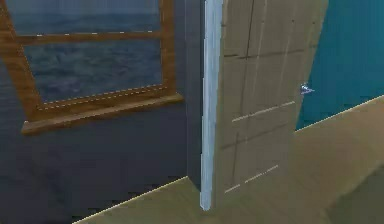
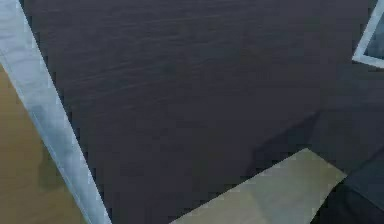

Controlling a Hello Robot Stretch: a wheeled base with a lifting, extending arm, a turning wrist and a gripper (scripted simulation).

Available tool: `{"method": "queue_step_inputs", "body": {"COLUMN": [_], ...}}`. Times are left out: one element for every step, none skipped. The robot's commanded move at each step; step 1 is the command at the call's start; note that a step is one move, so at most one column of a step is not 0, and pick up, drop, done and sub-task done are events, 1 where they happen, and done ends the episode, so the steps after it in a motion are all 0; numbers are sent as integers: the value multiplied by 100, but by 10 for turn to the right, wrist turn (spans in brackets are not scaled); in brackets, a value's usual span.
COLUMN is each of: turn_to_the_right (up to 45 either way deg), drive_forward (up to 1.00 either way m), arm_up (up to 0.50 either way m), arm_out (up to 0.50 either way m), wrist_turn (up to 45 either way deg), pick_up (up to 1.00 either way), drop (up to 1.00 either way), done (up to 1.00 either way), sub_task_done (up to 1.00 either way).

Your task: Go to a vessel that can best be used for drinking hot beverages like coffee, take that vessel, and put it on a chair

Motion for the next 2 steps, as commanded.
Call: {"method": "queue_step_inputs", "body": {"turn_to_the_right": [-450,-450], "drive_forward": [0,0], "arm_up": [0,0], "arm_out": [0,0], "wrist_turn": [0,0], "pick_up": [0,0], "drop": [0,0], "done": [0,0], "sub_task_done": [0,0]}}
